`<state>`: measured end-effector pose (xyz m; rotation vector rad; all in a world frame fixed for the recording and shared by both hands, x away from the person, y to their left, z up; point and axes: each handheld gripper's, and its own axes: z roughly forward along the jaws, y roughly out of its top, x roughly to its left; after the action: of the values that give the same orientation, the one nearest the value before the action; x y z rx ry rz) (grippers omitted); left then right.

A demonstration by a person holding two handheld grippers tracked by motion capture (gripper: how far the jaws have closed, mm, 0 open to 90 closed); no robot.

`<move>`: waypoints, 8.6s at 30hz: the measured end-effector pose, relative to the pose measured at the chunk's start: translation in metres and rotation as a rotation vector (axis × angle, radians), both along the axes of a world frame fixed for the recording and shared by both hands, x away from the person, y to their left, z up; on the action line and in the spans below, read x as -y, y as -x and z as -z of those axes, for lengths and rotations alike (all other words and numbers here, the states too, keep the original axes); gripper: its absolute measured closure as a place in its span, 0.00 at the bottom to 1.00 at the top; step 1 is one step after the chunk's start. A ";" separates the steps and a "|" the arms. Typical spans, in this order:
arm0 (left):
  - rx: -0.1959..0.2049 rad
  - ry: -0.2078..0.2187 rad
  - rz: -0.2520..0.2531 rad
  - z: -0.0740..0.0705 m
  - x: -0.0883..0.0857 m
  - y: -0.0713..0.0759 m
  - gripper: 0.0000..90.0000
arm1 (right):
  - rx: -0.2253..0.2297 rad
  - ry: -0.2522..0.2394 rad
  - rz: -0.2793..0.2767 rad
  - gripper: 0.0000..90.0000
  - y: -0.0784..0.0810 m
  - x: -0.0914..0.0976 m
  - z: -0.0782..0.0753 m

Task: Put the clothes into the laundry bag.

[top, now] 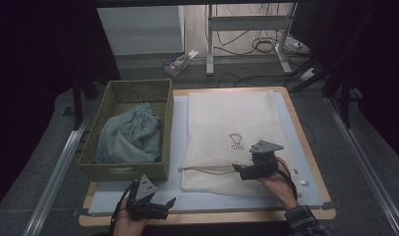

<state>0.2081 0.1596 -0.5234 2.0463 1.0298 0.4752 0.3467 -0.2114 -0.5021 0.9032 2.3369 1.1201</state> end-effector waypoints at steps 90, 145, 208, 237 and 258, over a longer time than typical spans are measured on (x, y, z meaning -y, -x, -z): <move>-0.007 -0.028 0.021 0.001 0.004 0.001 0.04 | 0.062 0.129 0.198 0.61 -0.008 0.042 -0.012; 0.000 -0.039 0.021 0.001 0.006 0.000 0.04 | 0.163 0.020 0.023 0.95 0.000 0.022 -0.080; 0.030 0.063 0.038 -0.027 0.004 0.009 0.04 | 0.172 -0.183 0.003 0.94 -0.017 0.022 -0.118; 0.122 0.103 0.098 -0.060 0.006 0.011 0.02 | 0.153 -0.189 0.004 0.94 -0.018 0.026 -0.118; 0.125 0.111 0.071 -0.084 -0.013 0.003 0.03 | 0.141 -0.210 0.005 0.94 -0.019 0.023 -0.120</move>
<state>0.2055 0.1731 -0.4395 1.9228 0.8865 0.4917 0.3661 -0.2348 -0.3825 0.8689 2.1319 1.3998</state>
